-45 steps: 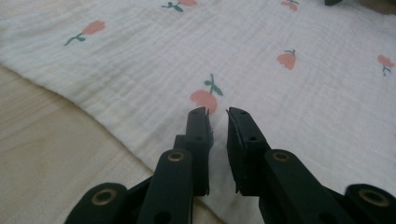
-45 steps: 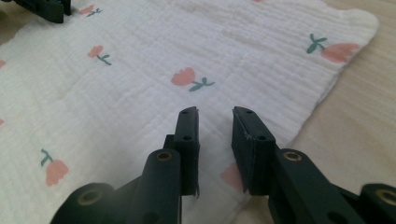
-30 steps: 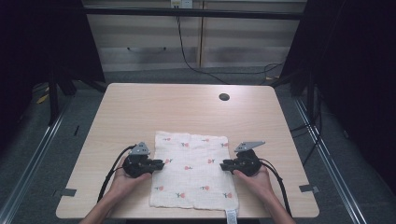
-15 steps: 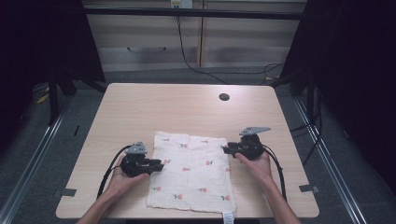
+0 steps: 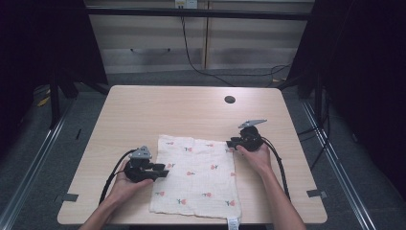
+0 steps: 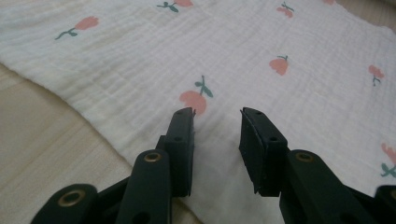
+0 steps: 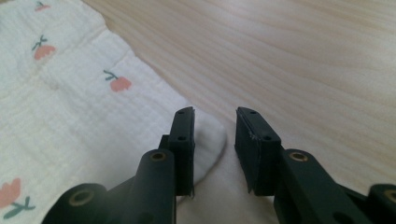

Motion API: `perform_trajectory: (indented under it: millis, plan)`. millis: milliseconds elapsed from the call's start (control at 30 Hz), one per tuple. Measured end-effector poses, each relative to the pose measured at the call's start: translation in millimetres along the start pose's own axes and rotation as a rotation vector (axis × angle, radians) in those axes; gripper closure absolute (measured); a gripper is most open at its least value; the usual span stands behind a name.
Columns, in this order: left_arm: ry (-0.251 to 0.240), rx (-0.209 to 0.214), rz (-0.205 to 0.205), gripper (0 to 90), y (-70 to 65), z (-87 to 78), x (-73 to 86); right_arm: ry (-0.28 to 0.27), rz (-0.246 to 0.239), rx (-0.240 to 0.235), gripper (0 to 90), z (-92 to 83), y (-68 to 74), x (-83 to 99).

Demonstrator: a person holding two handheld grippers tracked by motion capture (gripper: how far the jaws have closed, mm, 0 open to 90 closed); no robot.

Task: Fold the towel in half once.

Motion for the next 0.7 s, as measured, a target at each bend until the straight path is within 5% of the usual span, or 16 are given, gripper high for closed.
perform_trajectory:
  millis: [133, 300, 600, 700]
  plan:
    - [-0.003, -0.003, 0.0, 64.9, -0.5, 0.3, 0.0, 0.005, -0.016, -0.018, 69.3, 0.8, 5.1, 0.8]
    - [-0.003, 0.008, -0.009, 64.8, 0.5, 0.0, 0.1, 0.011, -0.035, -0.037, 86.2, 2.2, 10.3, 1.9]
    - [0.006, 0.006, -0.028, 63.3, 1.5, -3.2, 0.5, -0.057, 0.033, -0.075, 87.6, -3.1, 6.2, -6.3]
    - [-0.048, -0.009, -0.065, 57.5, 11.6, -14.4, -7.6, -0.062, 0.036, -0.074, 87.6, -4.5, 6.5, -8.0]
Point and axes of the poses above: each handheld gripper's, and its own axes: z roughly forward along the jaws, x roughly out of its underside, y roughly to its left, the point moved 7 cm from there along z, roughly forward along the jaws, and after that the axes turned 2 degrees about y, right-handed, at the moved point
